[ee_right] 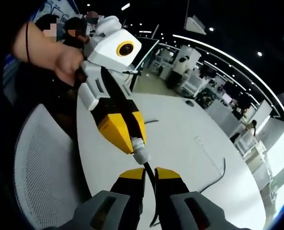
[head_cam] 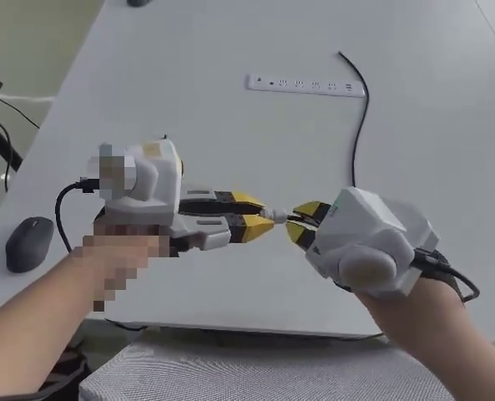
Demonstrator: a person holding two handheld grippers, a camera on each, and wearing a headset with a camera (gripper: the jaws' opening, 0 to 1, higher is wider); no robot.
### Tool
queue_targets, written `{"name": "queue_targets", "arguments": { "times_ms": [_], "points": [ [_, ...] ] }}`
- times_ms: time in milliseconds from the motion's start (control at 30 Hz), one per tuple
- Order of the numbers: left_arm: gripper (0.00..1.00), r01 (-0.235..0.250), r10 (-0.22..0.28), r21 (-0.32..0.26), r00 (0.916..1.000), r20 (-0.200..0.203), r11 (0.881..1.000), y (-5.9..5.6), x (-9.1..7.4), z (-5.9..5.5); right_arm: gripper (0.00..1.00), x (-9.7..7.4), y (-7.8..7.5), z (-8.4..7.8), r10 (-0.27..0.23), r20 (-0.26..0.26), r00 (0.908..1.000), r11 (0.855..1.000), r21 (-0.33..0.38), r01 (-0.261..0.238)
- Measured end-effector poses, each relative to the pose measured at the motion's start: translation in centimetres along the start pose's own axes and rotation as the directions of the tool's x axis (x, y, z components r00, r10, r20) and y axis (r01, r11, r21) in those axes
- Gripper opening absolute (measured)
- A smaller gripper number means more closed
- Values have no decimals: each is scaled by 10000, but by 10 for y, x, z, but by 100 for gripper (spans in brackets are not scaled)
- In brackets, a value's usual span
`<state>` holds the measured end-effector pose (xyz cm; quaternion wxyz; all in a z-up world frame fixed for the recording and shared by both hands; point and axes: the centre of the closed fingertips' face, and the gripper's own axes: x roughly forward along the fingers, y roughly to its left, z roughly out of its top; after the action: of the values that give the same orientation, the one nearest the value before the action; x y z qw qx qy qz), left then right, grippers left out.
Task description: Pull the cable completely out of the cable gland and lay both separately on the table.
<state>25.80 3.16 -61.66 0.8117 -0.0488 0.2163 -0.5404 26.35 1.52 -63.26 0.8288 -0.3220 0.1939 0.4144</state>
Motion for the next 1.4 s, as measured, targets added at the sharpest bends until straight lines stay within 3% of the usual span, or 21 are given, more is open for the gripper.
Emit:
{"name": "queue_targets", "arguments": {
  "times_ms": [567, 700, 833, 1133, 1400],
  "points": [
    [15, 12, -9, 277, 9999, -135, 9996, -2, 2, -2, 1, 1, -1, -8, 45, 97, 9999, 9872, 1593, -60],
    [15, -33, 37, 265, 9999, -150, 9996, 0, 0, -3, 0, 1, -3, -18, 18, -154, 9999, 9758, 2188, 17],
    [15, -26, 29, 243, 9999, -111, 9997, 0, -2, -3, 0, 0, -4, -25, 13, -306, 9995, 9731, 2305, 58],
    [15, -37, 41, 247, 9999, -155, 9997, 0, 0, -3, 0, 4, -3, -34, 7, -339, 9994, 9485, 3167, 100],
    [15, -67, 70, 182, 9998, -164, 9998, 3, -1, -4, 0, 8, -4, -55, 49, -688, 9976, 9150, 4029, 233]
  ]
}}
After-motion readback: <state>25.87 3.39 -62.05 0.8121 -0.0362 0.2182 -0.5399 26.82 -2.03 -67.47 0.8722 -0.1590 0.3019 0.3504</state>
